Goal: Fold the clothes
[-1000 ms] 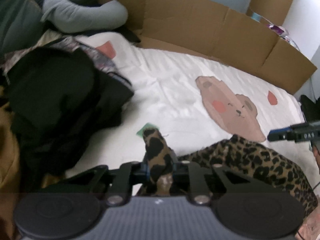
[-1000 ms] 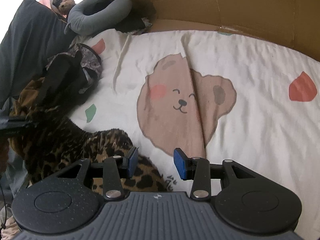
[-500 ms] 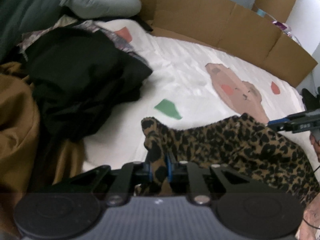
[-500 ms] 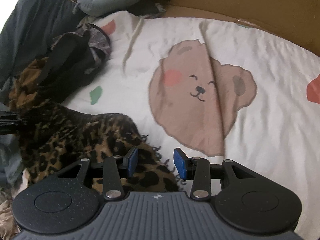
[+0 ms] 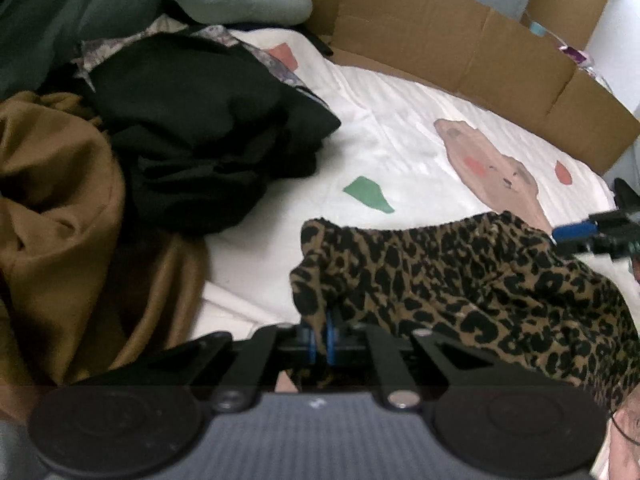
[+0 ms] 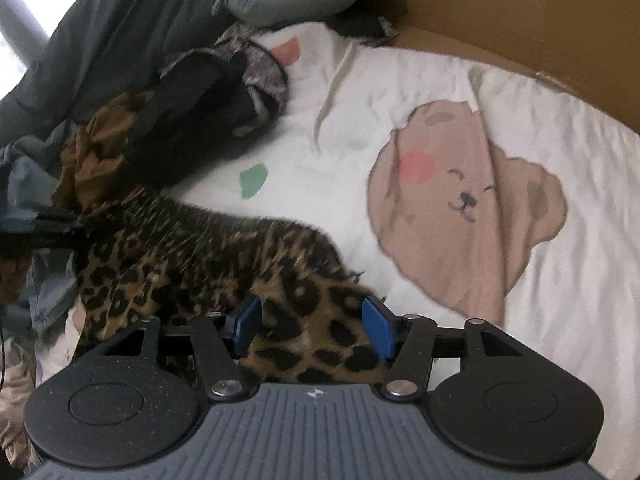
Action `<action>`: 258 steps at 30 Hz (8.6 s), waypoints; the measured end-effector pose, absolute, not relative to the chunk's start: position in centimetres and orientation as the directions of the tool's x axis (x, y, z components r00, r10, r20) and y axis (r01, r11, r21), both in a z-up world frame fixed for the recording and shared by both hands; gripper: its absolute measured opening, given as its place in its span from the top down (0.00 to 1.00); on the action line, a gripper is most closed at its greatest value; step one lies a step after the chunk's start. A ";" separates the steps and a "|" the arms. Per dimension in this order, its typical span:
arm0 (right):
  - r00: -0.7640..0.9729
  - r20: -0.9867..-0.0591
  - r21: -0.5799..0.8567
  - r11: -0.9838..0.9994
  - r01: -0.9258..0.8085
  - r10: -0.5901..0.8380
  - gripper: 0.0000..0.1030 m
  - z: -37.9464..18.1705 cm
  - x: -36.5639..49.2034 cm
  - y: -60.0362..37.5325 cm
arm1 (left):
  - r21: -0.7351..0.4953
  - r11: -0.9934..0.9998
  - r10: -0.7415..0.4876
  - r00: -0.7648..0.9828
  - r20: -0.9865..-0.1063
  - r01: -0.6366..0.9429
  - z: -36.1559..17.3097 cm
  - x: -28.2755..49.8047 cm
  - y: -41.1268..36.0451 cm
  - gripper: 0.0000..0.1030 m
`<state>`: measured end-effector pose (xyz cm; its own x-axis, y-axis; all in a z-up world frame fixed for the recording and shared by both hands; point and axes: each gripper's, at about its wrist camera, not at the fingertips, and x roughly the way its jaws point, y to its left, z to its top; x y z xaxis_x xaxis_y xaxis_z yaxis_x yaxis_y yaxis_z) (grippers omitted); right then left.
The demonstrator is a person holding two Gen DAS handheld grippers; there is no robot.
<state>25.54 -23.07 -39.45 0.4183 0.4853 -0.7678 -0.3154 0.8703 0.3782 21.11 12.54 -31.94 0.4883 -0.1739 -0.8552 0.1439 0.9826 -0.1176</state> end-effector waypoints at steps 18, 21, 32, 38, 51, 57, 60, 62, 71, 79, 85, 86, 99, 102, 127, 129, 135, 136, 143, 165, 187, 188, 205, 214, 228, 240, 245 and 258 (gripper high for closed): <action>0.396 -0.799 0.374 0.890 -0.261 0.452 0.40 -41.7 28.1 -22.1 | -0.151 0.988 -0.146 0.432 -0.890 0.022 -32.2 13.8 15.3 0.95; 0.368 -0.810 0.362 0.883 -0.300 0.457 0.40 -42.0 27.4 -21.0 | -0.150 0.989 -0.141 0.425 -0.894 0.012 -32.4 13.5 15.5 0.95; 0.300 -0.832 0.314 0.842 -0.439 0.467 0.40 -42.8 25.7 -17.6 | -0.150 0.989 -0.132 0.407 -0.904 -0.011 -33.2 13.5 15.6 0.95; 0.281 -0.848 0.259 0.815 -0.518 0.449 0.41 -43.7 24.7 -15.8 | -0.162 0.987 -0.138 0.414 -0.900 -0.022 -33.4 13.8 15.8 0.91; 0.330 -0.839 0.207 0.815 -0.541 0.433 0.92 -42.6 23.7 -16.5 | -0.158 0.986 -0.160 0.483 -0.861 0.046 -34.2 16.1 14.9 0.83; 0.410 -0.822 0.178 0.863 -0.473 0.395 0.93 -40.3 23.5 -20.2 | -0.145 0.983 -0.185 0.532 -0.826 0.116 -33.0 17.6 13.8 0.91; 0.447 -0.817 0.152 0.883 -0.443 0.365 0.93 -39.2 23.1 -21.8 | -0.141 0.977 -0.208 0.551 -0.808 0.163 -32.4 18.6 12.7 0.92; 0.473 -0.815 0.129 0.901 -0.413 0.334 0.94 -38.6 22.9 -22.8 | -0.134 0.970 -0.226 0.558 -0.798 0.200 -31.9 19.4 11.8 0.93; 0.571 -0.810 0.001 0.974 -0.227 0.134 0.94 -36.7 22.8 -28.1 | -0.104 0.927 -0.308 0.574 -0.759 0.360 -31.1 24.0 6.4 0.94; 0.626 -0.778 -0.027 0.993 -0.111 0.049 0.94 -35.3 22.8 -32.0 | -0.072 0.904 -0.337 0.598 -0.727 0.421 -30.5 27.5 2.6 0.95; 0.660 -0.751 -0.061 0.994 -0.085 0.010 0.94 -34.0 23.9 -33.7 | -0.058 0.901 -0.343 0.625 -0.701 0.429 -29.9 30.1 1.3 0.95; 0.666 -0.746 -0.066 0.995 -0.081 0.005 0.94 -33.7 24.2 -34.1 | -0.057 0.902 -0.343 0.630 -0.697 0.428 -29.8 30.5 1.1 0.95; 0.681 -0.729 -0.107 0.994 -0.017 -0.067 0.95 -33.5 30.1 -37.4 | -0.006 0.901 -0.323 0.661 -0.677 0.434 -29.8 37.8 -2.7 0.95; 0.668 -0.740 -0.116 0.993 -0.003 -0.084 0.95 -34.2 31.6 -38.0 | 0.036 0.893 -0.307 0.665 -0.681 0.449 -30.3 39.5 -3.6 0.95; 0.548 -0.836 -0.092 0.993 -0.078 -0.034 0.68 -40.4 40.9 -35.6 | 0.089 0.926 -0.140 0.551 -0.823 0.368 -34.6 48.2 -2.6 0.84; 0.544 -0.838 -0.091 0.993 -0.074 -0.037 0.57 -40.6 40.7 -36.0 | 0.069 0.927 -0.155 0.544 -0.825 0.368 -33.7 48.3 -1.7 0.70; 0.552 -0.834 -0.020 0.999 -0.030 0.000 0.55 -39.6 39.0 -37.8 | 0.069 0.918 -0.173 0.551 -0.816 0.390 -31.0 47.3 -0.8 0.69; 0.551 -0.835 -0.013 0.999 -0.030 0.006 0.55 -39.3 38.5 -37.9 | 0.070 0.916 -0.174 0.548 -0.818 0.396 -30.6 47.1 -0.8 0.69; 0.544 -0.838 0.023 0.999 -0.029 0.035 0.55 -35.5 33.9 -38.7 | 0.053 0.902 -0.216 0.555 -0.803 0.428 -26.7 43.4 -1.4 0.69; 0.637 -0.768 0.153 0.985 0.078 0.069 0.55 -28.1 17.2 -41.7 | -0.046 0.905 -0.300 0.560 -0.773 0.423 -23.5 24.1 -4.5 0.69; 0.582 -0.813 0.231 0.918 0.322 0.001 0.54 -37.3 10.5 -42.5 | -0.251 0.935 -0.332 0.369 -0.868 0.251 -34.1 17.2 -4.9 0.60; 0.576 -0.818 0.230 0.919 0.319 0.005 0.54 -37.7 10.3 -42.3 | -0.256 0.935 -0.333 0.361 -0.871 0.245 -34.5 17.0 -5.0 0.56; 0.520 -0.854 0.256 0.901 0.351 0.040 0.54 -41.9 8.2 -42.4 | -0.434 0.896 -0.441 0.273 -0.855 0.090 -38.0 16.3 -4.3 0.55; 0.574 -0.818 0.325 0.850 0.414 0.033 0.54 -42.3 8.5 -44.5 | -0.493 0.869 -0.479 0.295 -0.827 0.027 -38.1 16.7 -3.4 0.55; 0.604 -0.794 0.430 0.768 0.476 0.070 0.57 -44.6 8.4 -45.7 | -0.631 0.759 -0.575 0.288 -0.766 -0.163 -41.1 16.8 -2.0 0.73; 0.636 -0.763 0.503 0.723 0.474 0.115 0.57 -44.7 8.2 -46.2 | -0.568 0.820 -0.513 0.348 -0.784 -0.069 -39.3 17.9 -2.3 0.97; 0.639 -0.758 0.514 0.724 0.460 0.132 0.57 -45.0 8.5 -45.7 | -0.549 0.834 -0.502 0.340 -0.795 -0.052 -39.5 17.9 -2.3 0.96; 0.625 -0.768 0.516 0.711 0.477 0.139 0.98 -44.8 8.4 -45.6 | -0.587 0.804 -0.544 0.280 -0.791 -0.098 -39.9 17.0 -2.1 0.97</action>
